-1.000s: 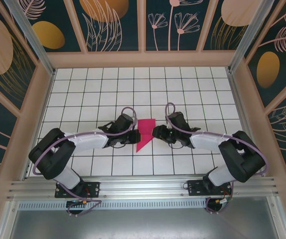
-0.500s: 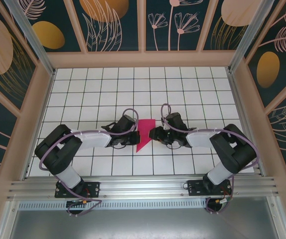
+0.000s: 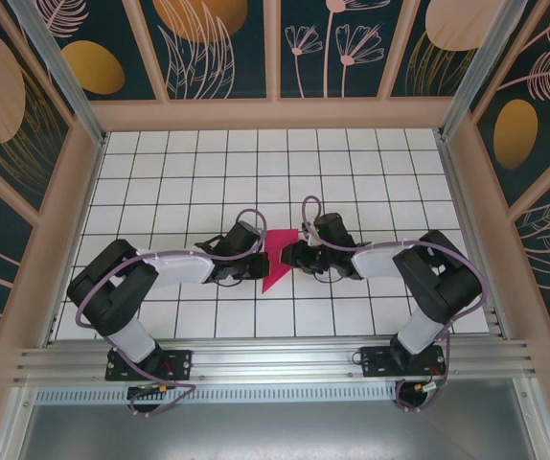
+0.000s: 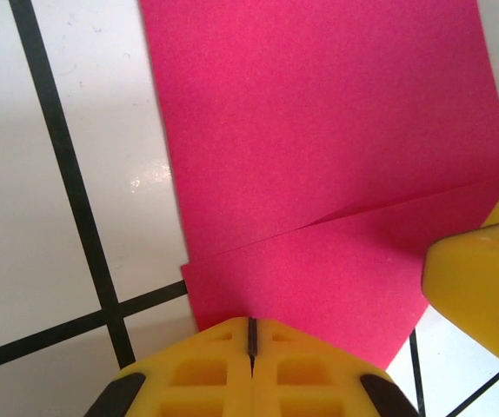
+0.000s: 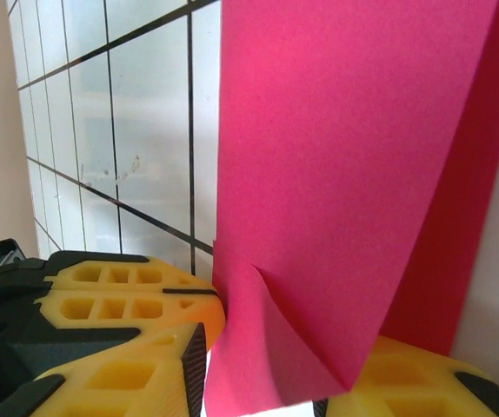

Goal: Fold a paper plane with a square sheet of paper (pick it up from the middle)
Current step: Fourth fold the wing at the center of the table.

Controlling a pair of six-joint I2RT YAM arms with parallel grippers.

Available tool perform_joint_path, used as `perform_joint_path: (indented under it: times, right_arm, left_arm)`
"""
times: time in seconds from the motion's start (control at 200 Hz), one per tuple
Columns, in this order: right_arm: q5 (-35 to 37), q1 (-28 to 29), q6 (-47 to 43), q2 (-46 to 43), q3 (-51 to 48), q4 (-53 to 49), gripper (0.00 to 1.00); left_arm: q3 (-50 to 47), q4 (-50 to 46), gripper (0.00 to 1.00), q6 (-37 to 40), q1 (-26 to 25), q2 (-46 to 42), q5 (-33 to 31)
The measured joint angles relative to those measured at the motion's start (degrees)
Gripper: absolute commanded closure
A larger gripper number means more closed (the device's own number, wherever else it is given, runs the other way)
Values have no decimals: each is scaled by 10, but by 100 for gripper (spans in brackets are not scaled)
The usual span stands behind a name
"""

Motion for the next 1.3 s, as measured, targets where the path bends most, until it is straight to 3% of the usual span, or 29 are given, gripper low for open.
perform_joint_path:
  times: [0.295,0.53,0.936,1.301]
  right_arm:
    - [-10,0,-32,26,28,-13,82]
    - [3,9,-24,30,30,-29,96]
    - [130,87,138,6,48,-51,95]
    - [188,122,230,4,65,-59,93]
  left_arm:
    - [-25,4,82,2,0,-58,-4]
    - [-76,26,65,1,0,-145,-19]
    - [-141,34,54,37,-21,-226,-50]
    - [-148,42,56,82,-65,-194,-90]
